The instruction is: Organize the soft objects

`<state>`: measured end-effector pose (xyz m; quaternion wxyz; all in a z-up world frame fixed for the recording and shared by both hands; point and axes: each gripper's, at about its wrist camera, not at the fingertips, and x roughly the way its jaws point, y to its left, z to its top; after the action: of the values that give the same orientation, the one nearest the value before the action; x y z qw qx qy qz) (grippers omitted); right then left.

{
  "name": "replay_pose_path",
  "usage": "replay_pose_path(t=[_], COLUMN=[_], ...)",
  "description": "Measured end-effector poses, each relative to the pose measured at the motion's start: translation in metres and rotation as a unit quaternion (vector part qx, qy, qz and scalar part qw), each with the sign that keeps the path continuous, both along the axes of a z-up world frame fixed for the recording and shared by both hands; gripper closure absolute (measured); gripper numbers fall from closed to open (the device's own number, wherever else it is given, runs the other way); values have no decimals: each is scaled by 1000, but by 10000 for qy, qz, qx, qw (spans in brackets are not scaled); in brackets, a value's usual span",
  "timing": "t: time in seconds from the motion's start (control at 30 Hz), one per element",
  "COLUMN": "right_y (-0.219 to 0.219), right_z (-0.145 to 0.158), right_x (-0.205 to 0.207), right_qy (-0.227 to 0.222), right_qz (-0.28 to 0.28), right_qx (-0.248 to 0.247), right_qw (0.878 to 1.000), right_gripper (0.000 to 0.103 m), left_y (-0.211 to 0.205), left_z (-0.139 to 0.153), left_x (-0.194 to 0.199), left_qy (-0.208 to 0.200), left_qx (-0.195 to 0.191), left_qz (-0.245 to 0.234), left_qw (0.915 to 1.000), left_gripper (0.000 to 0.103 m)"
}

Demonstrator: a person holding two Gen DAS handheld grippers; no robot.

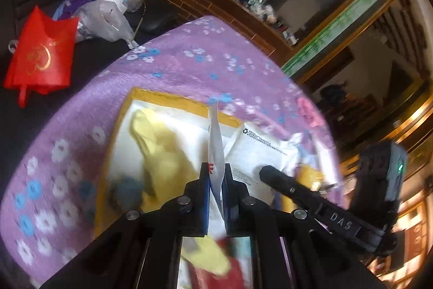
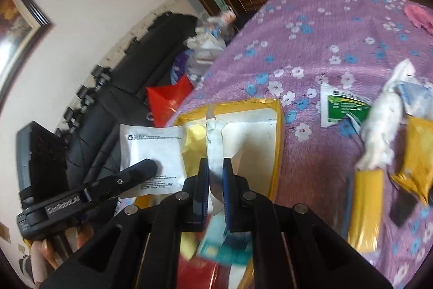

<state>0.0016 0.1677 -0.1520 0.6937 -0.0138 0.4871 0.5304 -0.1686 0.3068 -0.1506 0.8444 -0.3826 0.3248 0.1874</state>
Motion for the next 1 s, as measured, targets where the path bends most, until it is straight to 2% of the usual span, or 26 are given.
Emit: replay_pose_path(t=[0.07,0.17,0.2,0.23,0.27,0.3,0.33,0.37,0.43,0.57,0.73,1.0], right_y=[12,20,21,21,19,16,11,6,-4,-23,-58,-144], right_z=[-11,-21,-23,-23,-22,-21,-18,-15,-8,1,14,9], right_x=[5,9,9,9,8,8,8,8,7,3,-3,17], right_qy=[50,12,-61,-88,-110,-132,-155,-164,-123,-16,-131,-89], right_qz=[29,-6,-61,-105,-159,-205,-293,-395,-571,-754,-861,-1209], right_qx=[-180,-341,-389,-418,-395,-358,-309,-245,-144,-49,42,199], right_qw=[9998,9994,9992,9990,9990,9991,9990,9988,9982,9971,9962,9924], right_gripper=[94,91,91,85,80,77,68,55,48,48,40,30], left_y=[6,15,15,13,10,5,2,-1,-8,-21,-55,-116], left_z=[-8,-21,-21,-19,-15,-10,-6,-3,4,9,27,31], left_x=[6,8,7,5,1,-3,-8,-11,-15,-22,-29,8], left_qy=[199,42,-11,-125,-248,-359,-444,-478,-502,-520,-707,-539], left_qx=[81,-238,-232,-167,-107,-36,54,134,228,116,349,411], left_qz=[44,-172,-219,-307,-358,-348,-290,-267,-344,-457,-526,-871], left_qw=[9998,9996,9995,9993,9990,9987,9986,9984,9979,9975,9955,9939], left_gripper=[96,95,87,68,55,33,23,22,22,22,22,22])
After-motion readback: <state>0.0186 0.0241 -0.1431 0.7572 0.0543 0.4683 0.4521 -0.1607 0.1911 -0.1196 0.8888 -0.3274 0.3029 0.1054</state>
